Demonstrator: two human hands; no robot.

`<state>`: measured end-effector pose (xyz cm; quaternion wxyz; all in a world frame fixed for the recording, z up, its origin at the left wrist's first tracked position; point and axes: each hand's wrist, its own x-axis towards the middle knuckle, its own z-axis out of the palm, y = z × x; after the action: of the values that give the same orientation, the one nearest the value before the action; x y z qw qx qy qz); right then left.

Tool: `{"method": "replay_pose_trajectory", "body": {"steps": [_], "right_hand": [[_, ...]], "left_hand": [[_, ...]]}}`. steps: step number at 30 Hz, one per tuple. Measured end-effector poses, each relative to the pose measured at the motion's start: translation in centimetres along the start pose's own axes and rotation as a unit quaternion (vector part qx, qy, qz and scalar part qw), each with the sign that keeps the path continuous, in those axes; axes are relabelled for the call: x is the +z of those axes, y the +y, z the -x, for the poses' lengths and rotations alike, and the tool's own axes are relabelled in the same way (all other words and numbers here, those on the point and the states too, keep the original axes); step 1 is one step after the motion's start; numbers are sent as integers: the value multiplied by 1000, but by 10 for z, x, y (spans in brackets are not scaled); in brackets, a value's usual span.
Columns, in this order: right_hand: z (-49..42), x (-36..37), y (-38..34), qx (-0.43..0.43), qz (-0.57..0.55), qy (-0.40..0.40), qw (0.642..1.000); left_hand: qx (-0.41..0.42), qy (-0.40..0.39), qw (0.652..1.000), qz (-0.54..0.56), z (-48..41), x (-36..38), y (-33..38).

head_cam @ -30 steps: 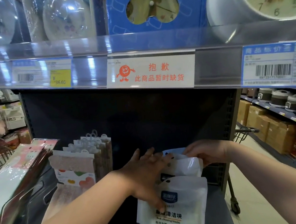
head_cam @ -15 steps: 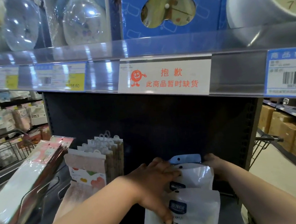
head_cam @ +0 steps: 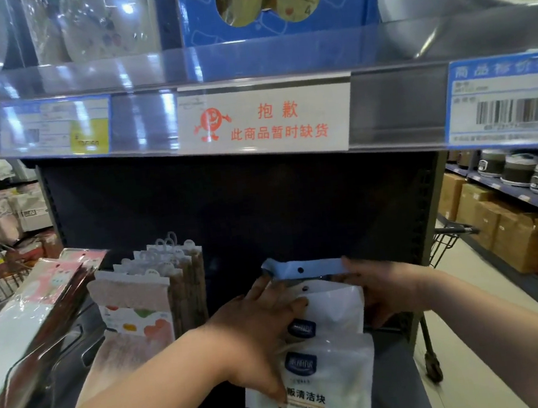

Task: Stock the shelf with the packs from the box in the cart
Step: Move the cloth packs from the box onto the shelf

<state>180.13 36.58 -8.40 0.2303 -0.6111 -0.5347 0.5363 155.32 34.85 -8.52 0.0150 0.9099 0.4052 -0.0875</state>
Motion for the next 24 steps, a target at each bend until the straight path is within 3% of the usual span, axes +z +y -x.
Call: {"method": "replay_pose_trajectory", "body": {"steps": [3,12,17,24], "right_hand": [[16,16,11,-12,-41,-22,999],[10,20,16,-131,-114,27,984],[7,11,22,-95,-91,3,991],[-3,15,11,-68,-90,110,988]], "left_hand": [[-10,31,999,-20,9,8,7],[-17,97,993,-59,4,8,16],[-15,64,995,-78,5,10,11],[-20,61,996,-61,3,-4,11]]}}
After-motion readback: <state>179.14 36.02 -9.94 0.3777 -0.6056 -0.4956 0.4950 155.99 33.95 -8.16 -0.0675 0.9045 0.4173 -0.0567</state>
